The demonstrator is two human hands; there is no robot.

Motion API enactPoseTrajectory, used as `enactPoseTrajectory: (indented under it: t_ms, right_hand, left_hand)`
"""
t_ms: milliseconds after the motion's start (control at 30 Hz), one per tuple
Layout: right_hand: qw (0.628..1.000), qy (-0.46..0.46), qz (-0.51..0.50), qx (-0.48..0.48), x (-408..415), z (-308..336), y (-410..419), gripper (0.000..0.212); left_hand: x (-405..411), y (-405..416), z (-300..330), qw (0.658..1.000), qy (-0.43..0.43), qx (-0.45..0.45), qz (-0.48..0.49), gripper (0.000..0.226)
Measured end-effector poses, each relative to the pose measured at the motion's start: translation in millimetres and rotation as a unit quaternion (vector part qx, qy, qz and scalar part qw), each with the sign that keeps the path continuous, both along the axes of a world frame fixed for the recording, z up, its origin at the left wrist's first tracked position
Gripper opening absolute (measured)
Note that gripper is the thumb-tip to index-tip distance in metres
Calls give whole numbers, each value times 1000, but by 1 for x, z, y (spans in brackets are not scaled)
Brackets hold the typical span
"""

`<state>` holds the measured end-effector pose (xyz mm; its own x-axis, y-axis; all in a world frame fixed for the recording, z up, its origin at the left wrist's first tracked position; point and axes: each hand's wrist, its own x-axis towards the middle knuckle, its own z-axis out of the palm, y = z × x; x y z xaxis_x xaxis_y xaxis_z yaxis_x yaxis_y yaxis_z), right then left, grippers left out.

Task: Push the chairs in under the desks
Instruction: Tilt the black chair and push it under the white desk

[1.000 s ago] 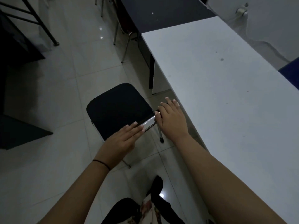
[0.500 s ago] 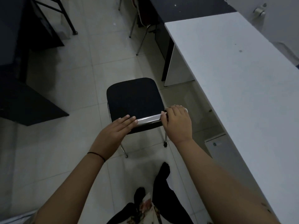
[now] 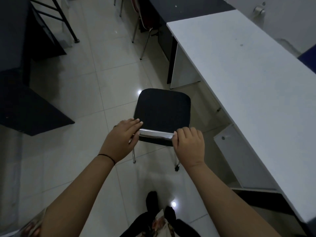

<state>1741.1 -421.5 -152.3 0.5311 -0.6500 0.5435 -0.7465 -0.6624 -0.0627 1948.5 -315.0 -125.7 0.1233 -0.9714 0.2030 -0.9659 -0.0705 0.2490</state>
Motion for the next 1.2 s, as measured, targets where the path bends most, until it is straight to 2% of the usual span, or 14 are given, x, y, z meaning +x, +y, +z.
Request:
enactPoseTrajectory:
  t_ms: [67, 167, 533, 833, 1200]
  right_hand:
    - [1000, 13, 5, 25, 0, 4, 2, 30]
    - [996, 45, -5, 77, 7, 10, 2, 40]
    - [986, 68, -42, 147, 24, 9, -2, 52]
    - [989, 12, -97, 114, 45, 4, 3, 47]
    - [973, -31, -212, 88, 132, -1, -4, 46]
  left_hand:
    - [-3, -3, -2, 999, -27, 33, 19, 46]
    - [-1, -10, -2, 997, -41, 59, 37, 52]
    - [10, -35, -4, 998, -47, 40, 4, 51]
    - [43, -46, -5, 996, -1, 5, -90, 46]
    - [135, -91, -8, 985, -2, -5, -171, 42]
